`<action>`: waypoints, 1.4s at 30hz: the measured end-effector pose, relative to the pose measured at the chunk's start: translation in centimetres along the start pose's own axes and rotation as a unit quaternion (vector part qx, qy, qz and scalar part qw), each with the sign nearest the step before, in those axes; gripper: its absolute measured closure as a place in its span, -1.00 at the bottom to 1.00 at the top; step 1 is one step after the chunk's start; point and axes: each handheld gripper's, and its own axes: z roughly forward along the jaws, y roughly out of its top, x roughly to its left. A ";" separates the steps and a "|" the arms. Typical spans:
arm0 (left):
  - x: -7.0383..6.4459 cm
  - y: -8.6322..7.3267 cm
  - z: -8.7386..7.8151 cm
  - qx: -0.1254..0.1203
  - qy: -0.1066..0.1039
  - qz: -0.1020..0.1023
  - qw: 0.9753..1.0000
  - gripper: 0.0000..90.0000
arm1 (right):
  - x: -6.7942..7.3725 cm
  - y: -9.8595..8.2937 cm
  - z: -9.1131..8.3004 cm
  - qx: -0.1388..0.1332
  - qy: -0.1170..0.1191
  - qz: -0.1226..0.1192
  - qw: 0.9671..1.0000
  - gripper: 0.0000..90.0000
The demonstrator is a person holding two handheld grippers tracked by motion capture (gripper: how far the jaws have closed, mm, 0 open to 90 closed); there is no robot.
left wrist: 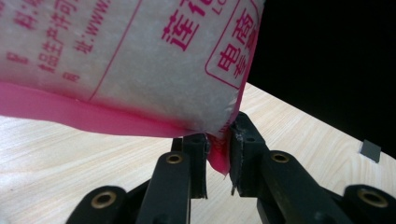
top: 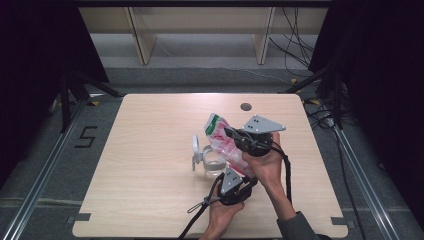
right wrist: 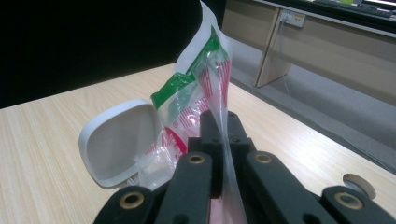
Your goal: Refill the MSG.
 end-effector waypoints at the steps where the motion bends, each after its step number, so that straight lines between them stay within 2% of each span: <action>1: 0.0 0.0 0.0 0.000 0.000 0.000 1.000 0.73 | 0.1 0.0 0.1 -0.007 -0.005 0.004 1.000 1.00; 2: 0.0 0.0 0.0 0.000 0.001 0.001 1.000 0.73 | 0.0 0.0 0.1 -0.003 0.004 0.001 1.000 1.00; 7: 0.0 0.0 0.0 0.002 0.002 0.000 1.000 0.73 | -0.1 0.0 0.2 -0.002 0.005 0.001 1.000 1.00; 15: -0.2 0.2 0.4 -0.006 0.000 -0.005 1.000 0.73 | 0.1 0.0 0.4 -0.002 -0.001 -0.003 1.000 1.00; 18: -0.2 0.1 0.4 -0.008 -0.001 -0.008 1.000 0.73 | 0.3 0.1 0.5 0.005 -0.004 -0.012 1.000 1.00; 19: -0.2 0.1 0.4 -0.010 -0.001 -0.008 1.000 0.73 | 0.4 0.1 0.5 0.006 -0.002 -0.009 1.000 1.00; 20: -0.2 0.2 0.4 -0.011 0.000 -0.009 1.000 0.73 | 0.3 0.1 0.5 0.005 -0.005 -0.016 1.000 1.00; 23: -0.3 0.2 0.5 -0.015 -0.001 -0.011 1.000 0.73 | 0.3 0.1 0.5 0.003 -0.003 -0.013 1.000 1.00; 26: -0.2 0.3 0.6 -0.016 0.001 -0.010 1.000 0.74 | 0.2 0.2 0.6 0.000 -0.007 -0.023 1.000 1.00; 29: -0.2 0.3 0.7 -0.016 -0.001 -0.009 1.000 0.74 | 0.3 0.3 0.6 0.005 -0.002 -0.011 1.000 1.00; 32: -0.2 0.4 0.7 -0.017 0.002 -0.011 1.000 0.74 | 0.2 0.3 0.6 -0.001 -0.004 -0.017 1.000 1.00; 33: -0.3 0.4 0.8 -0.021 0.001 -0.009 1.000 0.74 | 0.4 0.5 0.5 0.005 0.004 -0.011 1.000 1.00; 37: -0.3 0.6 0.7 -0.021 0.000 -0.004 1.000 0.74 | 0.4 0.6 0.4 0.004 0.010 -0.010 1.000 1.00; 41: -0.5 0.5 0.8 -0.027 -0.003 -0.006 1.000 0.74 | 0.4 0.6 0.4 0.009 0.008 -0.012 1.000 1.00; 42: -0.5 0.6 0.8 -0.020 -0.001 -0.009 1.000 0.74 | 0.4 0.6 0.5 0.005 0.001 -0.012 1.000 1.00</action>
